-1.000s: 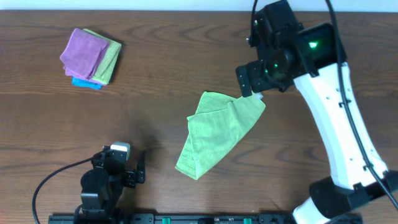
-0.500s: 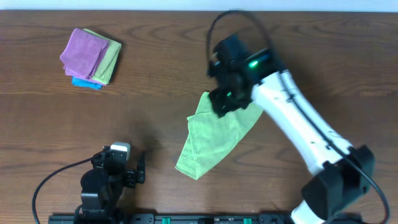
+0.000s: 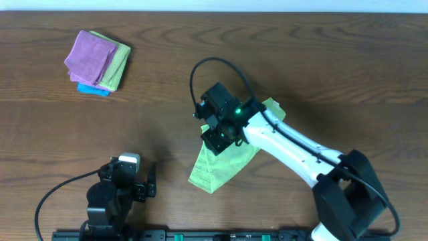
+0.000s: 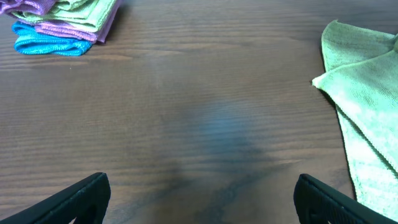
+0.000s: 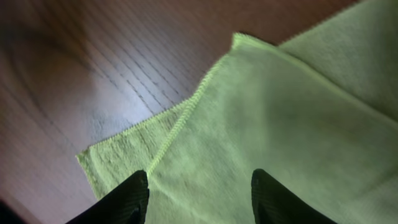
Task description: Fold the cloth
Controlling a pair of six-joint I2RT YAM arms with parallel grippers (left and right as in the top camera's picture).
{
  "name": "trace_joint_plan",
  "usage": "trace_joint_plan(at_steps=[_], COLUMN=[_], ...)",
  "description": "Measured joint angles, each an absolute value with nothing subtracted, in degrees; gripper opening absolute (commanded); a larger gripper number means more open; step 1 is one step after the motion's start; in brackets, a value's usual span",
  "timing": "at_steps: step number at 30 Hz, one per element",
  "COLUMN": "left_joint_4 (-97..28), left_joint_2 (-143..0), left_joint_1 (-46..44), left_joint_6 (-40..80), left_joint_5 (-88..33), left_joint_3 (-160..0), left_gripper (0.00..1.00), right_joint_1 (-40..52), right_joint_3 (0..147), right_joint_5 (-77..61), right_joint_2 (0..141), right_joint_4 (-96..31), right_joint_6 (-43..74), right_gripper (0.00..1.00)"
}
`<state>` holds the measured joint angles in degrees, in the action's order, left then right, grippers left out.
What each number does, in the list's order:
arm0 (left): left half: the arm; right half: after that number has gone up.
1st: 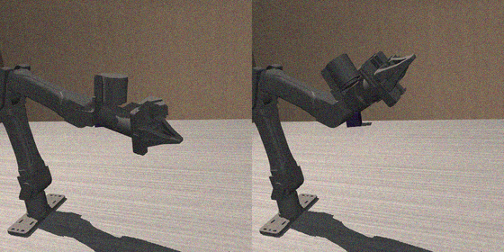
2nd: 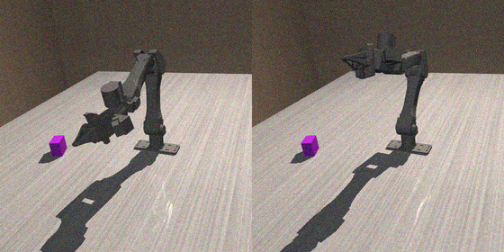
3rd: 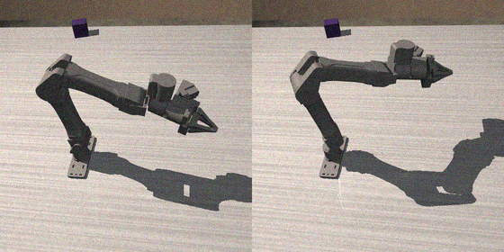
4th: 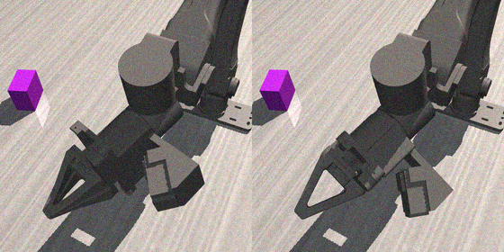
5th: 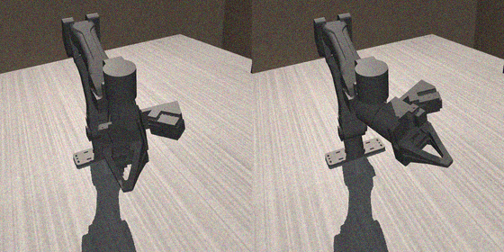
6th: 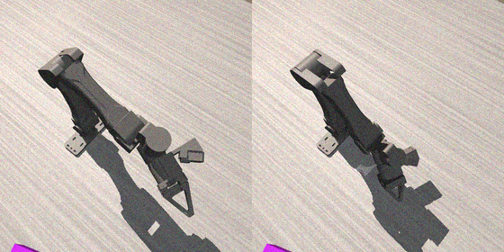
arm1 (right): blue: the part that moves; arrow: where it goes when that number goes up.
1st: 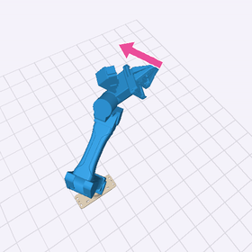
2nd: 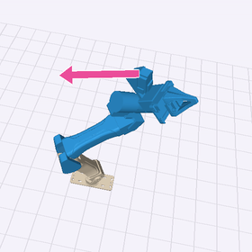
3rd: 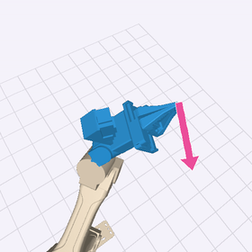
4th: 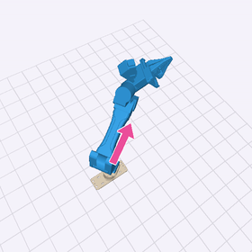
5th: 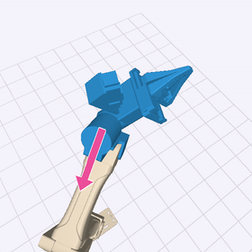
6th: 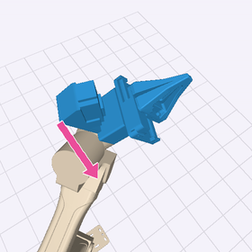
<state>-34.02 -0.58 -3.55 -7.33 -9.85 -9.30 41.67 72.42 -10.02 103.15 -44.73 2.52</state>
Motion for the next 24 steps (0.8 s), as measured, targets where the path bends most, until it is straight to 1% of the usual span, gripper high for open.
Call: trace_joint_plan(at_steps=[5, 7, 11, 15, 19, 24], left_joint_4=[-34.0, -34.0, -34.0, -34.0, -34.0, -34.0], left_joint_2=[-0.6, -0.6, -0.6, -0.6, -0.6, -0.6], left_joint_1=[-3.6, -3.6, -3.6, -3.6, -3.6, -3.6], left_joint_6=[-7.3, -7.3, -7.3, -7.3, -7.3, -7.3], left_joint_5=[-9.8, -9.8, -9.8, -9.8, -9.8, -9.8], left_joint_3=[-9.3, -9.3, -9.3, -9.3, -9.3, -9.3], left_gripper=[0.95, 0.95, 0.95, 0.95, 0.95, 0.95], right_joint_1=[43.1, 43.7, 45.9, 49.6, 51.7, 51.7], right_joint_3=[68.7, 67.9, 67.8, 67.8, 67.8, 67.7], right_joint_5=[-9.8, -9.4, -7.9, -3.6, 1.8, 6.2], right_joint_2=[103.2, 103.4, 105.0, 106.5, 107.2, 108.8], right_joint_4=[-40.4, -39.7, -38.3, -36.9, -37.0, -36.9], right_joint_6=[3.2, 3.6, 4.4, 6.6, 9.6, 12.6], right_gripper=[0.44, 0.42, 0.43, 0.43, 0.41, 0.37])
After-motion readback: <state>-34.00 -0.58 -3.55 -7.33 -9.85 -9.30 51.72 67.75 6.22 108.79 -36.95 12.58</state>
